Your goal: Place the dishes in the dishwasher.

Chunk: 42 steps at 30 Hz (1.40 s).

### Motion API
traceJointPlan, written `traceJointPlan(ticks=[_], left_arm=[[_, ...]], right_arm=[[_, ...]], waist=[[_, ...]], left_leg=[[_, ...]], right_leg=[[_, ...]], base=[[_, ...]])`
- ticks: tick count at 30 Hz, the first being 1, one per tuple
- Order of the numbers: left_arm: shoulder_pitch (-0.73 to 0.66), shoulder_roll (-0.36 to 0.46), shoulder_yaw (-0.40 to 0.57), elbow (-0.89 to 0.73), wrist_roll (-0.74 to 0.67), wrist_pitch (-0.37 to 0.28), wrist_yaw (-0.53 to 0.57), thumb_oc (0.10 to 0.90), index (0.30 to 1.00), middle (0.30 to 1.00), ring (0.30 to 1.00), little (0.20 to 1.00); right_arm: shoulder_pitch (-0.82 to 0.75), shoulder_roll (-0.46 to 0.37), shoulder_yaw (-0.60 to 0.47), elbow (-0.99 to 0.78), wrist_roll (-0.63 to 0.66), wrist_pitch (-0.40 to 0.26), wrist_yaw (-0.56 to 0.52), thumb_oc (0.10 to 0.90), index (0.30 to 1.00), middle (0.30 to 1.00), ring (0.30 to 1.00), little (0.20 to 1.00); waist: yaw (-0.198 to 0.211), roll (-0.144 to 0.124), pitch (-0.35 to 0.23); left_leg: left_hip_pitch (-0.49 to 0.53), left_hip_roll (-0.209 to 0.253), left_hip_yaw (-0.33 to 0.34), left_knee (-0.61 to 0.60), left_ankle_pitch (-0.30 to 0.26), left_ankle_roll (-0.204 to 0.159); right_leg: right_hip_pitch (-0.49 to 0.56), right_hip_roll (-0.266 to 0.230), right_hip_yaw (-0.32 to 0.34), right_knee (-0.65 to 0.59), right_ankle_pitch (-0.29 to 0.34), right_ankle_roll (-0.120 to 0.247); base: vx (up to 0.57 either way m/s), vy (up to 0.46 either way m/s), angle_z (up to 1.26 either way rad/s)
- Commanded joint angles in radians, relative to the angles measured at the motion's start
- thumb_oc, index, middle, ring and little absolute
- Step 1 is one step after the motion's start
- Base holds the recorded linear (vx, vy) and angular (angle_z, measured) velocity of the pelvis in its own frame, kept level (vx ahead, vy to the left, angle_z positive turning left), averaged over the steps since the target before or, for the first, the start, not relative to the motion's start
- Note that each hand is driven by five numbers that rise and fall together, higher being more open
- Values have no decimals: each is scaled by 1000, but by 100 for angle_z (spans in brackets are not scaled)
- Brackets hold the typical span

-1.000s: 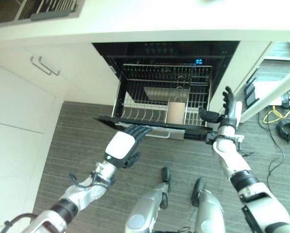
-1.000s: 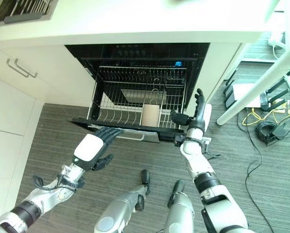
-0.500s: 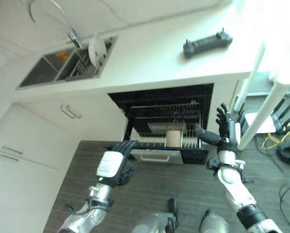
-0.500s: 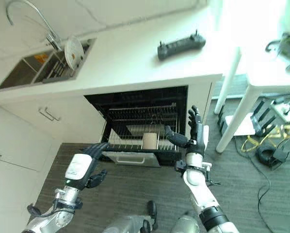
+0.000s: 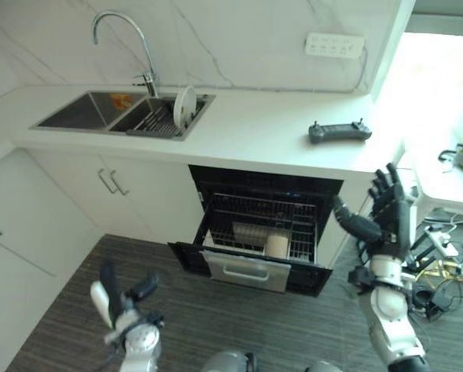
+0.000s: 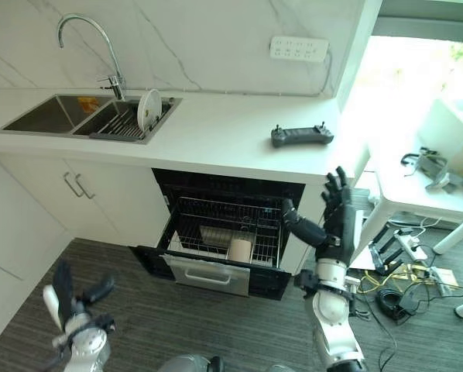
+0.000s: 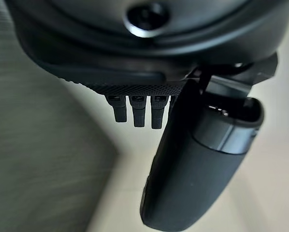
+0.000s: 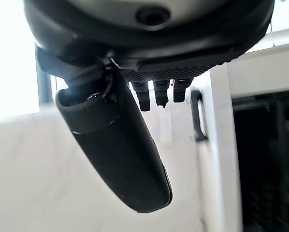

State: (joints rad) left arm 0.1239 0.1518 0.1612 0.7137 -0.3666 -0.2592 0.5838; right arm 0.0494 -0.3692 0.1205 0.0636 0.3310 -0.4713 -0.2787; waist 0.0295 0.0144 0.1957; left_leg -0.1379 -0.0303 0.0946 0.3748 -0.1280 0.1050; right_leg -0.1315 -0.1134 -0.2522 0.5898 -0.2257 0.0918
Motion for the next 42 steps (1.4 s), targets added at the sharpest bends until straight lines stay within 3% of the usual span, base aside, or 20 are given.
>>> traceJointPlan(ticks=[1,3,6,7,10,12,14,15,17,19,20,23,26,29,30,32,34,36,37,42], left_arm=[[-28,60,-64,-42,-107,-40,-160,800,900,900,900,900],[-7,49,-57,3,-159,-2,-211,800,900,900,900,900],[0,51,-48,103,-187,58,-258,800,900,900,900,900],[4,51,-54,162,-174,69,-281,800,900,900,900,900],[9,40,-71,240,-98,117,-318,800,900,900,900,900],[12,38,-93,320,-28,214,-422,800,900,900,900,900],[14,24,-105,364,6,256,-483,800,900,900,900,900],[15,20,-122,404,20,258,-508,800,900,900,900,900],[7,22,-128,444,42,278,-543,800,900,900,900,900],[-7,28,-136,477,60,313,-601,800,900,900,900,900],[-26,30,-179,506,100,359,-695,800,900,900,900,900],[-35,36,-212,497,120,413,-733,800,900,900,900,900],[-67,58,-254,495,58,470,-761,800,900,900,900,900],[-79,69,-271,499,56,456,-779,800,900,900,900,900],[-73,72,-281,493,37,451,-768,800,900,900,900,900],[-76,72,-274,488,-4,459,-757,800,900,900,900,900],[-71,66,-272,482,16,454,-762,800,900,900,900,900],[-60,53,-273,482,52,429,-756,800,900,900,900,900],[-46,53,-266,487,55,422,-741,800,900,900,900,900],[-21,45,-253,493,113,396,-721,800,900,900,900,900]], right_arm=[[-101,-56,-135,-132,120,-103,137,800,900,900,900,900],[-79,-71,-173,-141,167,-131,200,800,900,900,900,900],[-68,-102,-195,-157,206,-149,217,800,900,900,900,900],[-65,-108,-197,-161,197,-160,216,800,900,900,900,900],[-55,-132,-210,-167,180,-166,207,800,900,900,900,900],[-72,-130,-207,-164,170,-131,207,800,900,900,900,900],[-103,-133,-189,-160,163,-100,204,800,900,900,900,900],[-124,-141,-178,-162,156,-82,193,800,900,900,900,900],[-138,-156,-174,-165,162,-67,185,800,900,900,900,900],[-144,-163,-174,-173,162,-55,177,800,900,900,900,900],[-145,-169,-187,-192,164,-40,166,800,900,900,900,900],[-128,-163,-213,-219,203,-23,143,800,900,900,900,900],[-117,-139,-239,-241,225,-11,157,800,900,900,900,900],[-122,-120,-228,-243,253,1,193,800,900,900,900,900],[-136,-111,-214,-234,265,3,212,800,900,900,900,900],[-151,-116,-195,-230,266,-7,198,800,900,900,900,900],[-154,-123,-193,-228,272,-25,198,800,900,900,900,900],[-171,-134,-189,-224,259,-54,195,800,900,900,900,900],[-187,-149,-194,-234,249,-44,168,800,900,900,900,900],[-200,-148,-198,-233,229,-57,142,800,900,900,900,900]], waist=[[-17,7,13],[-24,5,27],[-35,1,33],[-39,-11,37],[-29,-43,63],[-27,-45,74],[-22,-43,67],[-21,-27,61],[-25,-13,51],[-34,-5,45],[-45,10,40],[-47,20,35],[-67,38,22],[-56,37,18],[-43,32,18],[-50,21,18],[-49,11,20],[-34,4,28],[-30,0,22],[-18,-2,7]], left_leg=[[92,-23,-16,-75,-179,8],[107,-14,9,-75,-186,9],[132,-15,29,-75,-165,-4],[161,-30,44,-75,-160,-8],[152,-47,62,5,-76,-59],[108,7,61,13,-40,-77],[104,35,39,-75,-6,-92],[40,93,-4,-75,24,-122],[-21,153,-42,-75,65,-148],[-35,186,-48,-75,66,-152],[11,174,-39,-75,-24,-129],[41,136,-43,-75,-70,-102],[55,94,-14,-75,-123,-47],[64,77,24,-75,-150,-20],[81,71,40,-75,-177,-13],[60,52,36,-75,-173,0],[59,36,36,-75,-173,-3],[58,28,51,-75,-163,-15],[55,18,49,-75,-149,-25],[57,8,57,-75,-140,-40]], right_leg=[[87,107,1,-196,112,4],[63,96,-16,-198,112,4],[94,117,-9,-285,69,-32],[102,111,5,-290,19,-52],[141,80,17,-290,-11,-85],[159,77,39,-290,-18,-95],[166,77,64,-290,-33,-92],[174,88,73,-290,-50,-95],[181,87,77,-290,-67,-101],[186,71,74,-290,-75,-100],[196,25,59,-290,-74,-80],[203,-6,52,-290,-47,-54],[149,-54,43,-235,58,-5],[116,-80,13,-164,88,5],[111,-77,1,-135,72,16],[74,42,4,-151,45,-9],[69,91,-1,-167,37,-25],[98,112,-39,-242,24,-44],[113,126,-17,-290,-2,-62],[106,120,-3,-290,-50,-72]], base=[[108,-121,23],[77,-73,6],[137,-130,-10],[219,-90,14],[178,-25,3],[169,123,27],[178,247,23],[188,327,-2],[177,379,-1],[220,588,-35],[270,746,-53],[187,565,-47],[109,588,-22],[92,301,-6],[134,230,-63],[12,84,-104],[1,-13,-48],[49,-78,3],[52,-98,-9],[56,-74,-11]])
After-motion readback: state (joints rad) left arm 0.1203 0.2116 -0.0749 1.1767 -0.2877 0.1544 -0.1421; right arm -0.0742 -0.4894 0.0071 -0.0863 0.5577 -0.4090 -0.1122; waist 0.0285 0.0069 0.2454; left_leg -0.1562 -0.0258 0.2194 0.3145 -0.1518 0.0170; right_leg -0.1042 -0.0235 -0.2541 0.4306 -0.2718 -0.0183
